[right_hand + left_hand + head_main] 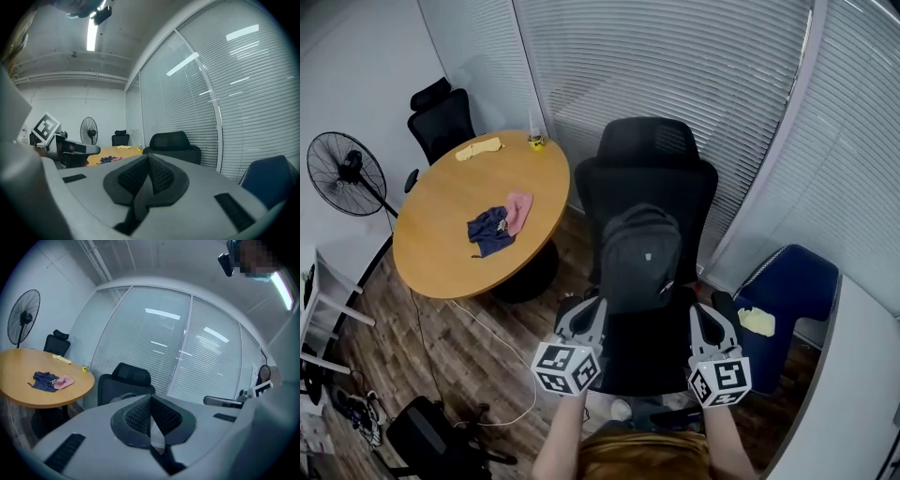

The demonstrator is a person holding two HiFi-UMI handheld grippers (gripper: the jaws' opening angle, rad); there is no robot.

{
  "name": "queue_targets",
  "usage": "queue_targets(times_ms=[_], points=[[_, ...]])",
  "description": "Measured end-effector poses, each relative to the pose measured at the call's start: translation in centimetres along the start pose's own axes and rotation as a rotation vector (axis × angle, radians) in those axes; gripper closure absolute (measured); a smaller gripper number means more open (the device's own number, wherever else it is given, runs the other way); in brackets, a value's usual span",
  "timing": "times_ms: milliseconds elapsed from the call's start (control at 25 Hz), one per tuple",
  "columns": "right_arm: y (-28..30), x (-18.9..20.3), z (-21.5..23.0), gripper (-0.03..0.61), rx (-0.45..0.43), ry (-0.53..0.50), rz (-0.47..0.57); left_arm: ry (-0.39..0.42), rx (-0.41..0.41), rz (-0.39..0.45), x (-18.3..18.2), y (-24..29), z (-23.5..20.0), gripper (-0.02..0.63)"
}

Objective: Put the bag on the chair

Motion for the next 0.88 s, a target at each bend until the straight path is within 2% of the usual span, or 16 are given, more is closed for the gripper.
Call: queue_targets(times_ms=[120, 440, 880], points=[[-0.3, 0.1, 0.0, 0.568, 0.003, 0.002, 0.002, -0.04, 0.006, -0.006, 0.3, -0.3, -0.1, 0.591], [-0.9, -0.1, -0.5, 0.568, -0.002, 0.02, 0.021, -0.075, 0.01, 0.008, 0.4, -1.1, -0.1, 0.591], [-1.0, -0.2, -0.7, 0.568, 0.002, 0.005, 0.003, -0.052, 0.015, 0.012, 0.0, -1.2, 0.1, 0.591]])
Point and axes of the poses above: the fingertips, and each gripper's own axes: y forward along the fingers, z to its right, x out of its underside, the point moved 5 cm from there along -y, backward along the fingers, and after that the axes turned 4 degrees about y, right-handed, at the moved point
